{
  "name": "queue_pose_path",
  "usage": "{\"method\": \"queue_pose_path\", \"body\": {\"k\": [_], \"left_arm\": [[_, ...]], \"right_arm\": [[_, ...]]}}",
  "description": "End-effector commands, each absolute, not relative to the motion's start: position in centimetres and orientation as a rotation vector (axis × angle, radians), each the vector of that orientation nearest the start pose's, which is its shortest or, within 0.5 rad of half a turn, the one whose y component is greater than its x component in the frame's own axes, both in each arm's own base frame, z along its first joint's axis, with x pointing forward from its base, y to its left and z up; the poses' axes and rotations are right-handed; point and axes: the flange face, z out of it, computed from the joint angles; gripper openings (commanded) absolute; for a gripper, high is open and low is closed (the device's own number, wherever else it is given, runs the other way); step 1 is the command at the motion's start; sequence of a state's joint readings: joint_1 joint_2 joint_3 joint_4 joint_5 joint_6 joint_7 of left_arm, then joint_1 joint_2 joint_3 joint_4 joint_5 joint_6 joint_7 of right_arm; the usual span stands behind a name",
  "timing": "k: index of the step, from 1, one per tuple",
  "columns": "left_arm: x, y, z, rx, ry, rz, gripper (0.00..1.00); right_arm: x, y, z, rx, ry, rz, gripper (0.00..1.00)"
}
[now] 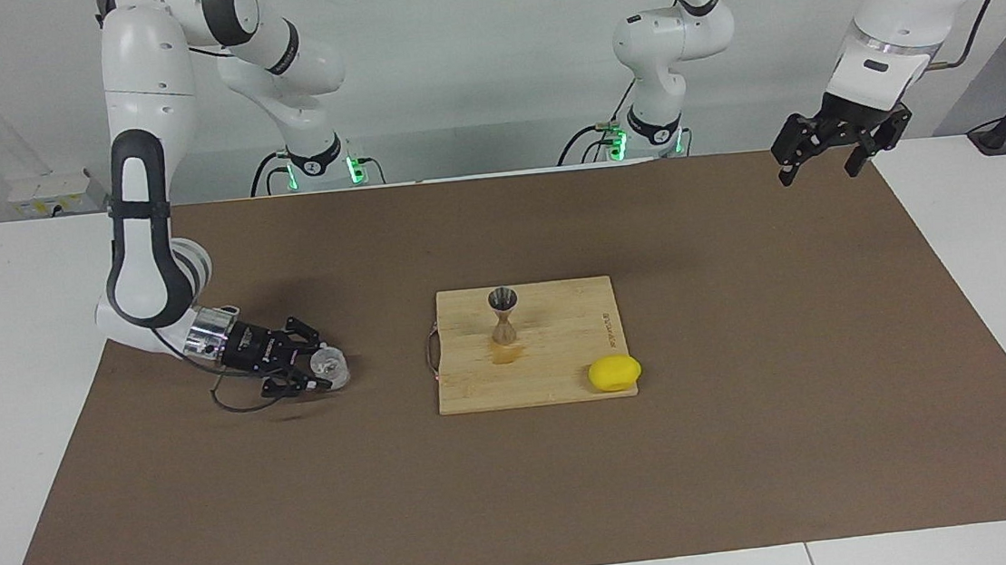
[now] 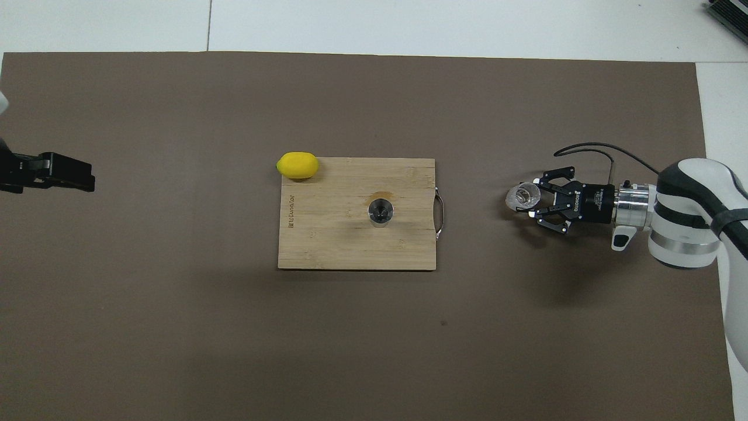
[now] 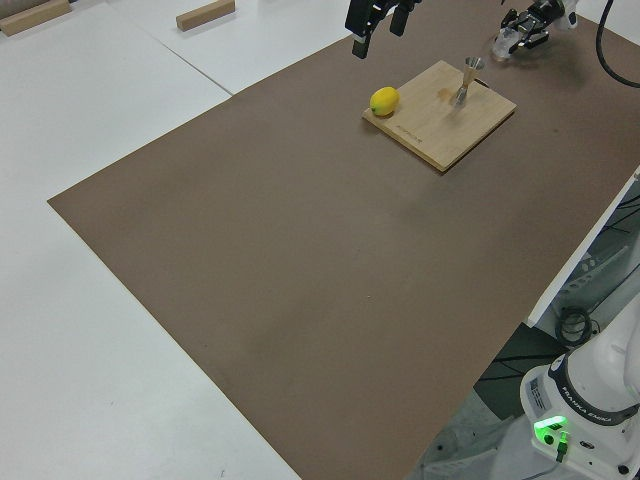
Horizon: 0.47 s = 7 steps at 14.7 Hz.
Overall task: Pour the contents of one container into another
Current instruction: 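Lower the glass cup onto the table and open the right gripper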
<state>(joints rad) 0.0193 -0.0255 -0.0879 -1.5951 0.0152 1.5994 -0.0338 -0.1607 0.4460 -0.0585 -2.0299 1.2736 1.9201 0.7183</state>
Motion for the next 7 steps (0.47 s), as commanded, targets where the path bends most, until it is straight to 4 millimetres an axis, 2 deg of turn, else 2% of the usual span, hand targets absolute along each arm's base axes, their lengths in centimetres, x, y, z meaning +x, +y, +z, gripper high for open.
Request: {"method": "queue_pose_path", "body": {"k": [1, 7], "left_arm": [[54.09, -3.7, 63.01, -3.132, 0.053, -0.046, 1.0], [54.1, -3.7, 62.95, -3.132, 0.053, -0.046, 1.0]], "right_arm": [[56.84, -5.81, 22.05, -1.364, 1.65, 0.806, 0.0], [56.64, -5.52, 21.31, -1.38, 1.623, 0.816, 0.0]]}}
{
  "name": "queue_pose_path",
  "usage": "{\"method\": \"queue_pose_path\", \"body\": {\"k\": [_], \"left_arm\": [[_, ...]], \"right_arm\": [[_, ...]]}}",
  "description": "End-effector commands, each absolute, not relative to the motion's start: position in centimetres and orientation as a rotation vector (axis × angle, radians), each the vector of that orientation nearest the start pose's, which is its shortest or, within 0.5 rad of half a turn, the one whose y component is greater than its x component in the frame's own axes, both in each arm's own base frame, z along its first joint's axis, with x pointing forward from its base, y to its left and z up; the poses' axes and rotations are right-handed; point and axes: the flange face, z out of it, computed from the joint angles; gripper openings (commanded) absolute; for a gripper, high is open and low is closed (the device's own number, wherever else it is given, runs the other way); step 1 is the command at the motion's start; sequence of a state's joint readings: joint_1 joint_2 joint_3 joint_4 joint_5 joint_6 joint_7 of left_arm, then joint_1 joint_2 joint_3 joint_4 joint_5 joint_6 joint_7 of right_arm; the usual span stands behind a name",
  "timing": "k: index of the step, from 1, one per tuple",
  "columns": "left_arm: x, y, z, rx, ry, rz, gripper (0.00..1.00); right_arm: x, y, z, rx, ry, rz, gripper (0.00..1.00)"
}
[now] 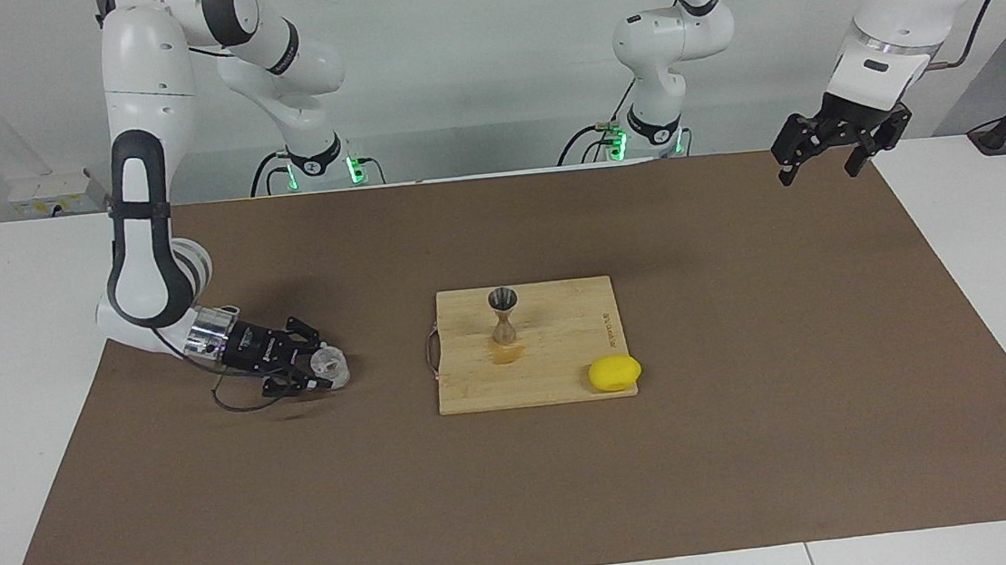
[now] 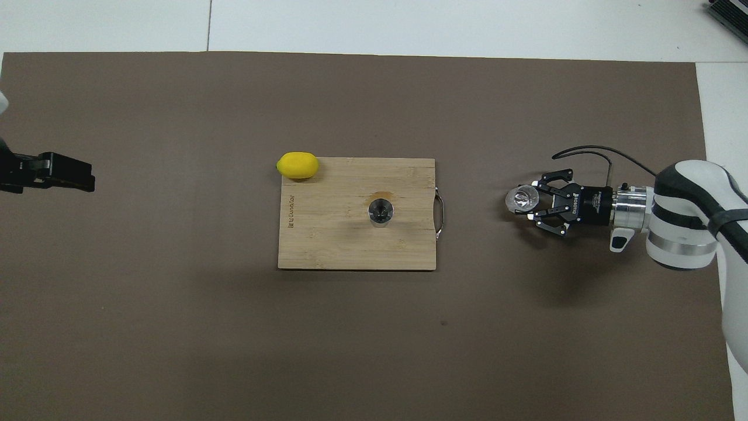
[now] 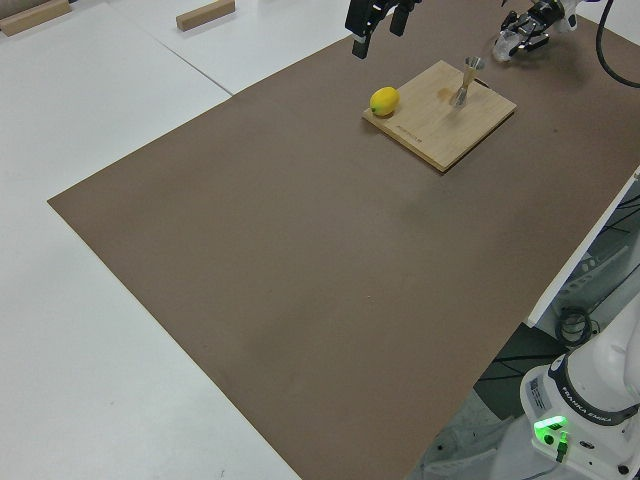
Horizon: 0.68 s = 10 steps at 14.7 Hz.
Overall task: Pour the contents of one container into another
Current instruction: 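Lower the glass cup onto the table and open the right gripper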
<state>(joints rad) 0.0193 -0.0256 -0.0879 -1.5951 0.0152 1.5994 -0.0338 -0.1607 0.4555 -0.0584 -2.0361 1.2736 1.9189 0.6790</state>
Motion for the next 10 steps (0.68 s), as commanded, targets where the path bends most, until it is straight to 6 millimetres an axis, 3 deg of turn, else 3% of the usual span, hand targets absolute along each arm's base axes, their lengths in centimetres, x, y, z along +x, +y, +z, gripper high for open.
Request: {"method": "queue_pose_path", "body": {"k": [1, 2, 3, 5, 6, 7, 10], "left_arm": [[54.1, -3.7, 63.0, -3.132, 0.053, -0.046, 1.0], [54.1, -3.7, 63.0, -3.132, 0.053, -0.046, 1.0], [54.1, -3.7, 63.0, -3.133, 0.053, -0.049, 1.0], [54.1, -3.7, 63.0, -3.132, 0.053, -0.046, 1.0], [54.1, -3.7, 63.0, -3.132, 0.053, -0.046, 1.0], [54.1, -3.7, 63.0, -3.133, 0.053, -0.049, 1.0], [54.1, -3.7, 63.0, -3.132, 0.053, -0.046, 1.0]], "right_arm": [[56.6, -5.4, 21.1, -1.379, 1.626, 0.822, 0.0], [56.5, -5.3, 20.6, -1.378, 1.629, 0.831, 0.07], [56.4, -5.3, 20.4, -1.37, 1.635, 0.843, 0.31], [56.4, -5.2, 20.4, -1.365, 1.635, 0.853, 0.46], [56.4, -5.2, 20.5, -1.364, 1.628, 0.859, 0.9], [56.5, -5.0, 20.7, -1.364, 1.609, 0.878, 1.0], [56.7, -4.5, 21.5, -1.367, 1.569, 0.905, 1.0]]}}
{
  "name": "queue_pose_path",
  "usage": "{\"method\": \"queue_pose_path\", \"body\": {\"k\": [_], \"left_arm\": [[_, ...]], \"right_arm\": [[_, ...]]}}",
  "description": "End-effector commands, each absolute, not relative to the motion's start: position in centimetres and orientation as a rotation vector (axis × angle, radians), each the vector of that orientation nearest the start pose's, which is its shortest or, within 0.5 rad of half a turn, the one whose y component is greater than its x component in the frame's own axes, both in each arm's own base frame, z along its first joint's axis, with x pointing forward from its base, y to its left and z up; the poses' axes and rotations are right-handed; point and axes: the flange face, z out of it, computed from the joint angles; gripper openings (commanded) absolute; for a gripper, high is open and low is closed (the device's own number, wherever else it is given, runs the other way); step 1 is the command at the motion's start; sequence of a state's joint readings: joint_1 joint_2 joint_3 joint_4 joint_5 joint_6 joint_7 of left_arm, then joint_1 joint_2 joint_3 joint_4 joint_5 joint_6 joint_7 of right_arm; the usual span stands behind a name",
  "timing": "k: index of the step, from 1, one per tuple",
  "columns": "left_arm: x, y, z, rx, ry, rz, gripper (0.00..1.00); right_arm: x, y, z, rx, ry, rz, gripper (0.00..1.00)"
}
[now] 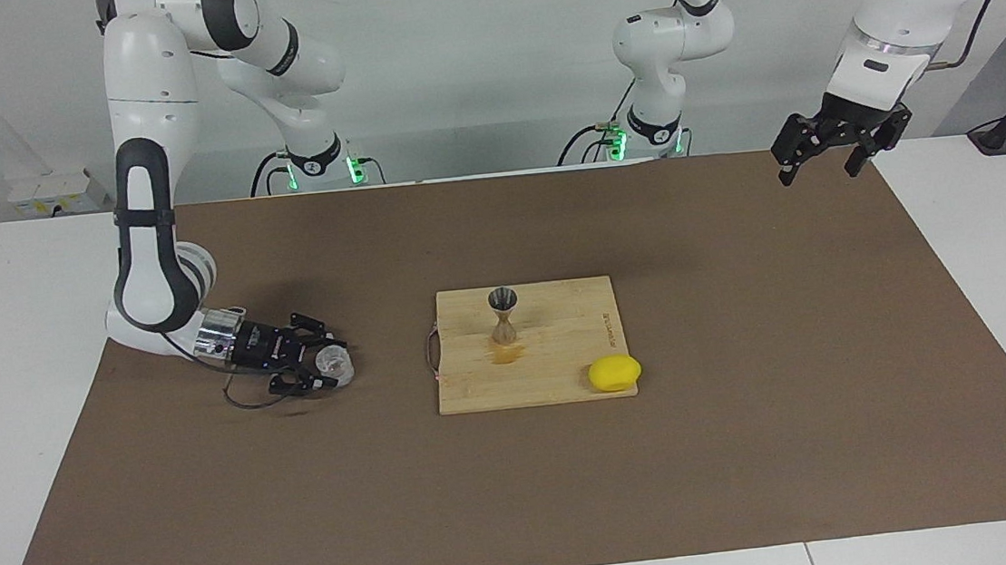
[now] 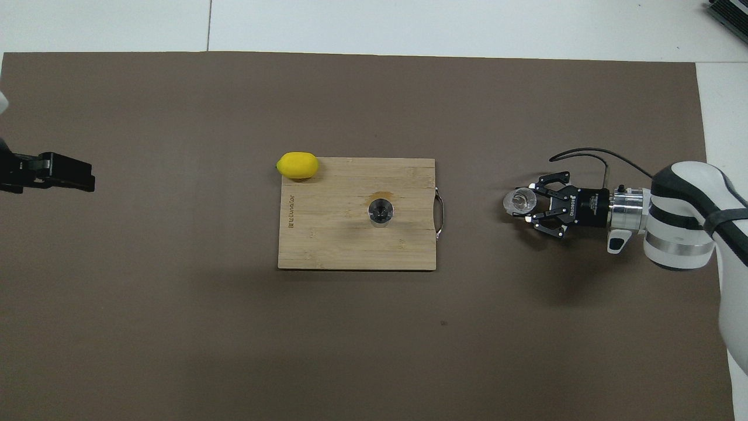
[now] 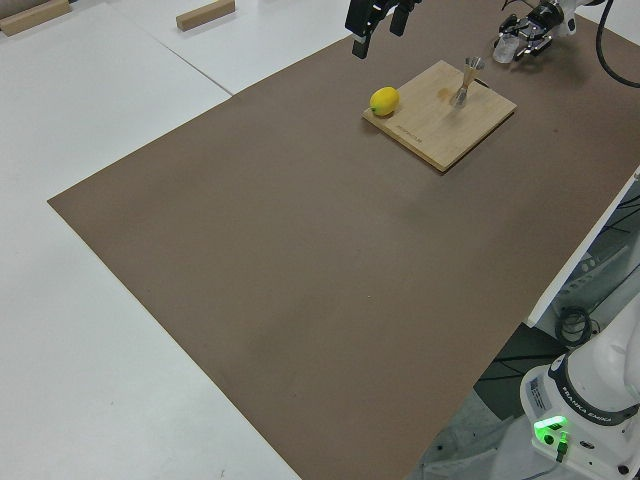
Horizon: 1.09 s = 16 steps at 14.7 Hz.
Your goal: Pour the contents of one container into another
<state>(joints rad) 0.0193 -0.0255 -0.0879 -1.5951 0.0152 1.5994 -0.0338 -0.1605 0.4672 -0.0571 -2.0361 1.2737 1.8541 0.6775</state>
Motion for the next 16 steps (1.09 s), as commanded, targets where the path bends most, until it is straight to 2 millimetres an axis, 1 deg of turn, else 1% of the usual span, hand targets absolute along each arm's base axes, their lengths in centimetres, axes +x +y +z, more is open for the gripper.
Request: {"method": "queue_pose_path", "body": {"k": [1, 4, 7, 8, 10, 12, 13, 14, 15, 16], "left_arm": [[54.1, -3.7, 63.0, -3.133, 0.053, -0.049, 1.0], [54.1, -3.7, 63.0, -3.133, 0.053, -0.049, 1.0], [54.1, -3.7, 63.0, -3.133, 0.053, -0.049, 1.0], [54.1, -3.7, 63.0, -3.132, 0.053, -0.046, 1.0], [54.1, -3.7, 63.0, -3.133, 0.053, -0.049, 1.0], [54.1, -3.7, 63.0, -3.133, 0.053, -0.049, 1.0], [54.1, -3.7, 63.0, -3.133, 0.053, -0.049, 1.0], [54.1, -3.7, 63.0, -3.133, 0.053, -0.049, 1.0], [54.1, -3.7, 63.0, -3.133, 0.053, -0.049, 1.0], [54.1, -3.7, 63.0, -3.133, 0.053, -0.049, 1.0]], "right_arm": [[56.7, -4.4, 22.0, -1.367, 1.563, 0.912, 1.0], [56.9, -4.3, 23.7, -1.374, 1.554, 0.908, 1.0], [57.3, -4.3, 26.9, -1.477, 1.54, 0.824, 1.0], [57.4, -4.3, 28.2, -1.538, 1.538, 0.779, 1.0], [57.6, -3.4, 30.9, -1.676, 1.513, 0.701, 1.0], [57.4, -2.9, 33.1, -1.819, 1.483, 0.627, 1.0], [57.4, -2.6, 34.1, -1.907, 1.465, 0.569, 1.0], [57.4, -1.9, 34.9, -2.005, 1.434, 0.519, 1.0], [57.4, -1.4, 35.3, -2.105, 1.385, 0.484, 1.0], [57.4, -1.4, 36.0, -2.197, 1.326, 0.443, 1.0]]}}
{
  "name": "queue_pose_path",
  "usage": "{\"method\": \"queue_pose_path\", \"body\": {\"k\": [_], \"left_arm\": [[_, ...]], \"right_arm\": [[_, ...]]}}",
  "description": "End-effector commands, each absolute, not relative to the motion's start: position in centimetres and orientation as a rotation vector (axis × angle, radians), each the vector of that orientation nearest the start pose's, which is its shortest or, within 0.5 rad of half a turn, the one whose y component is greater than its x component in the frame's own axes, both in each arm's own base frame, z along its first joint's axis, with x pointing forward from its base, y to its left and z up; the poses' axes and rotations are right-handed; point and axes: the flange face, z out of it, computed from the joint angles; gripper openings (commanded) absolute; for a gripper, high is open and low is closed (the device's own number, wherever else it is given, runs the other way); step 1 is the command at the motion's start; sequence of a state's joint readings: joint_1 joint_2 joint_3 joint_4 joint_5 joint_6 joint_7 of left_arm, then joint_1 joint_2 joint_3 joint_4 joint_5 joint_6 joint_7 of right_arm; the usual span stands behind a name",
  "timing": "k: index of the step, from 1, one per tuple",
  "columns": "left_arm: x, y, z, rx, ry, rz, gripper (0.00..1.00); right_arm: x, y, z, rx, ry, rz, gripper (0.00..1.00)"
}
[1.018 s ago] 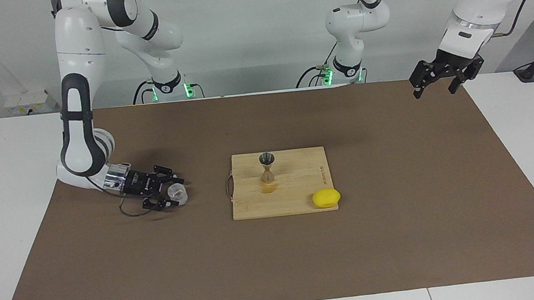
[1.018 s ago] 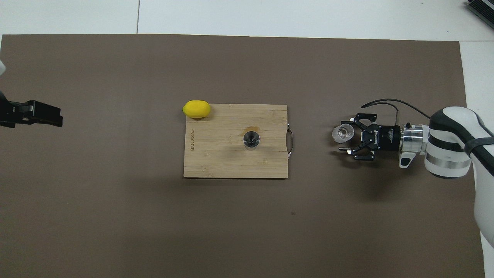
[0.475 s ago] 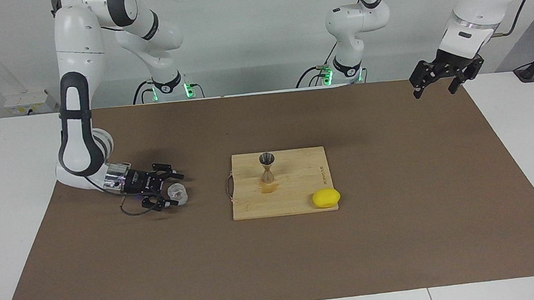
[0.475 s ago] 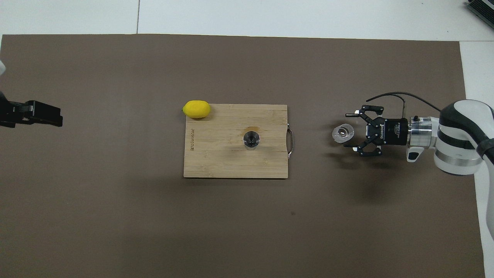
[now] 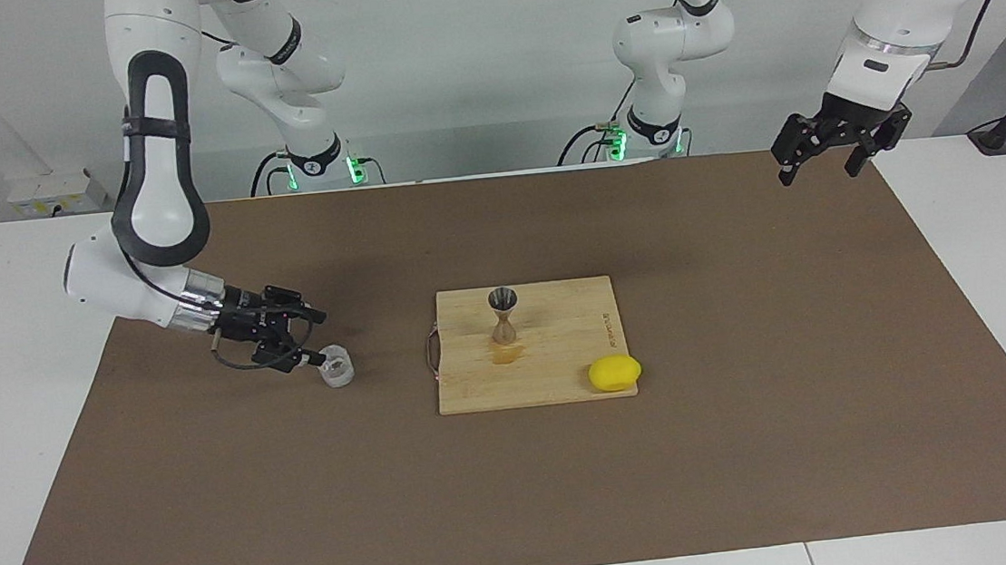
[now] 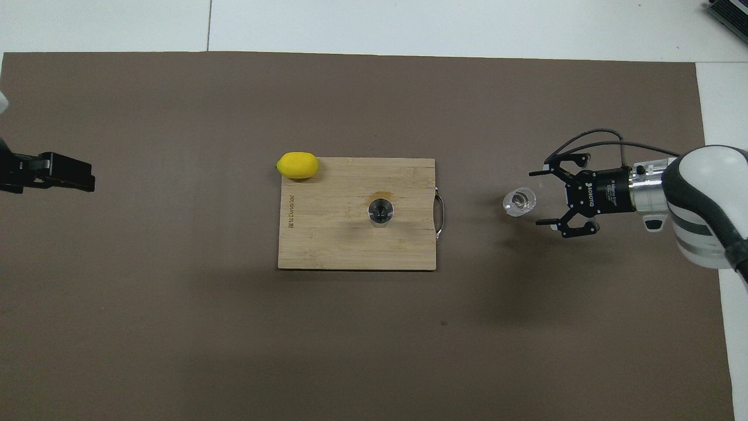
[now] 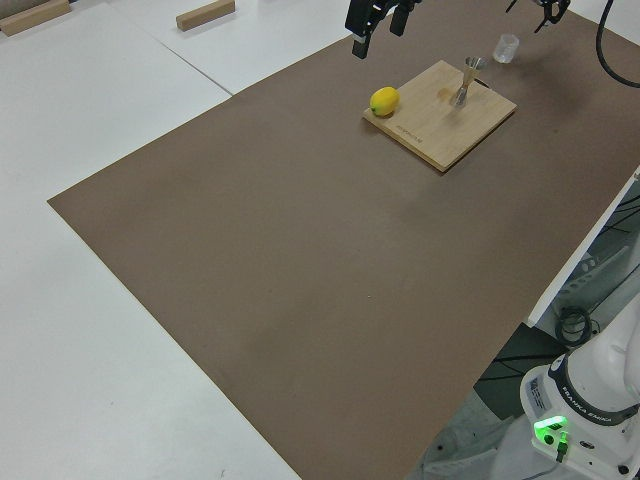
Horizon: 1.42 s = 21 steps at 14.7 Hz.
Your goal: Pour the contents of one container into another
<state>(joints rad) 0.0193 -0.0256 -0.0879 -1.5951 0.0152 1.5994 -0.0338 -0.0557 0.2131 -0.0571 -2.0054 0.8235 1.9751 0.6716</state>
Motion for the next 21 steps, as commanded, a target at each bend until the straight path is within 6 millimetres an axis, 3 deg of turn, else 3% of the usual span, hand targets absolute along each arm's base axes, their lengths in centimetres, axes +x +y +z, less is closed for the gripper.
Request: {"method": "queue_pose_path", "body": {"k": [1, 5, 9, 12, 15, 21], "left_arm": [[54.1, -3.7, 63.0, -3.133, 0.053, -0.049, 1.0], [54.1, -3.7, 63.0, -3.132, 0.053, -0.046, 1.0], [54.1, -3.7, 63.0, -3.132, 0.053, -0.046, 1.0], [54.1, -3.7, 63.0, -3.133, 0.053, -0.049, 1.0], [54.1, -3.7, 63.0, -3.132, 0.053, -0.046, 1.0], [54.1, -3.7, 63.0, -3.132, 0.053, -0.046, 1.0]], "right_arm": [[57.5, -1.2, 36.9, -2.301, 1.252, 0.395, 1.0], [57.3, -3.3, 40.5, -2.623, 1.064, 0.237, 1.0], [56.5, -4.0, 44.4, -2.788, 0.982, 0.117, 1.0], [55.2, -4.1, 48.4, -3.012, 0.683, -0.003, 1.0], [54.5, -4.2, 51.7, -3.055, 0.599, -0.038, 1.0], [54.0, -4.8, 60.8, -3.153, 0.533, -0.043, 1.0]]}}
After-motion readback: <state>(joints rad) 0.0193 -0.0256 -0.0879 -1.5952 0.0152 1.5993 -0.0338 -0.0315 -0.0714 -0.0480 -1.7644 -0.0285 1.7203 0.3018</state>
